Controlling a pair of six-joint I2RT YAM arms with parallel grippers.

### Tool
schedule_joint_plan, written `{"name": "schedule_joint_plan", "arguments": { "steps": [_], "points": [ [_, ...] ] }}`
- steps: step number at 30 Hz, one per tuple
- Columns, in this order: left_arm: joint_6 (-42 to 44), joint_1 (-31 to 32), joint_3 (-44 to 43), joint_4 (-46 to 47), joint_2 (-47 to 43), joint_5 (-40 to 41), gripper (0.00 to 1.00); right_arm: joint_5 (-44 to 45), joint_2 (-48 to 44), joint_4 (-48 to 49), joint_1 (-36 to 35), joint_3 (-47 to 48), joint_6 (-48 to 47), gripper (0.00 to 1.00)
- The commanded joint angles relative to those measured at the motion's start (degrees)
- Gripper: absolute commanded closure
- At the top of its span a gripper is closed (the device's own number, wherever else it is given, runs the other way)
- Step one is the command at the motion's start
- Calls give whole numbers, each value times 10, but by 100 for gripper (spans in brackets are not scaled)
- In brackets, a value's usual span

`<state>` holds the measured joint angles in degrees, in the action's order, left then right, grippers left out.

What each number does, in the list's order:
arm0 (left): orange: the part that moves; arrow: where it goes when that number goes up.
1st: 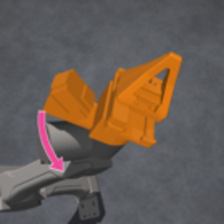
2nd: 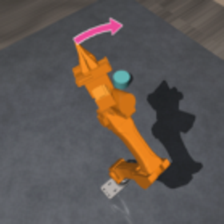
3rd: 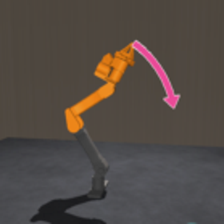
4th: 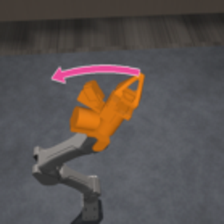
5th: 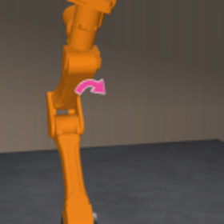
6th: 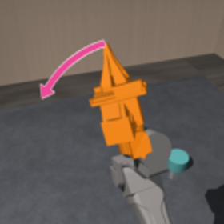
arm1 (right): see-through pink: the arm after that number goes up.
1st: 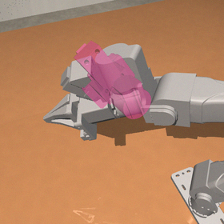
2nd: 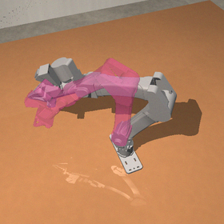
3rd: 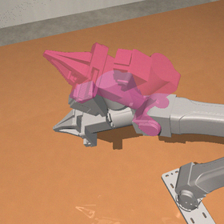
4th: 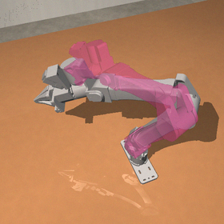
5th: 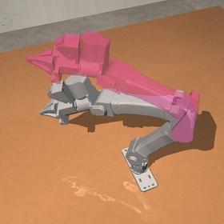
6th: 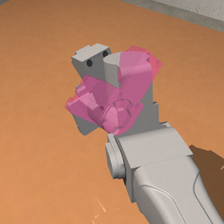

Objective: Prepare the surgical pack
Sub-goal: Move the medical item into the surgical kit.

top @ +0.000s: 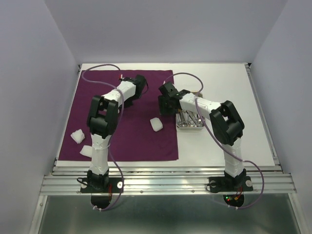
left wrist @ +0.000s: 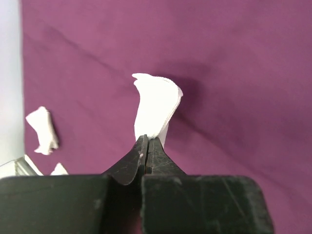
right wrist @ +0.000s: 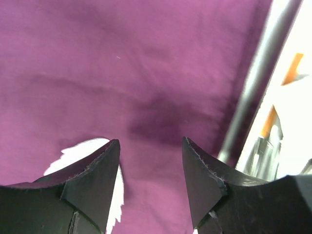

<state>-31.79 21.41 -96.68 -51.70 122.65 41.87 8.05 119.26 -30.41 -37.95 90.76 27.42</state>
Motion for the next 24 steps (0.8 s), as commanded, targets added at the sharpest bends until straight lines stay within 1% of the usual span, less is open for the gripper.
{"name": "schedule_joint_plan", "arguments": {
  "steps": [1,3,4,7,8,10,11,12,14,18,20,23,24],
  "points": [
    [-17,15,-19,-24,1,-16,100,35,-46,17,1,-23,7,41],
    [-14,19,-18,-20,3,-24,100,39,-54,25,1,-36,12,41],
    [-13,21,-18,-13,5,-33,93,42,-62,28,6,-46,14,41],
    [-5,23,-12,0,3,-50,77,46,-70,33,6,-53,14,40],
    [-4,25,-12,0,3,-51,65,48,-73,32,6,-55,15,40],
    [-6,26,-19,-7,2,-50,52,50,-78,34,6,-56,13,40],
    [-6,26,-22,-9,-2,-48,44,50,-79,34,6,-56,14,41],
    [-6,26,-28,-16,-9,-45,39,50,-82,34,6,-56,13,40],
    [-6,26,-38,-22,-18,-42,35,49,-85,36,6,-55,13,40],
    [-11,20,-53,-42,-49,-25,35,45,-87,38,6,-54,13,40],
    [-17,4,-51,-55,-71,-11,35,42,-89,38,6,-52,12,40],
    [-24,-24,-19,-67,-105,12,35,39,-91,39,6,-52,11,40],
    [-25,-31,14,-67,-115,22,35,39,-90,38,6,-52,10,40]
  ]
}}
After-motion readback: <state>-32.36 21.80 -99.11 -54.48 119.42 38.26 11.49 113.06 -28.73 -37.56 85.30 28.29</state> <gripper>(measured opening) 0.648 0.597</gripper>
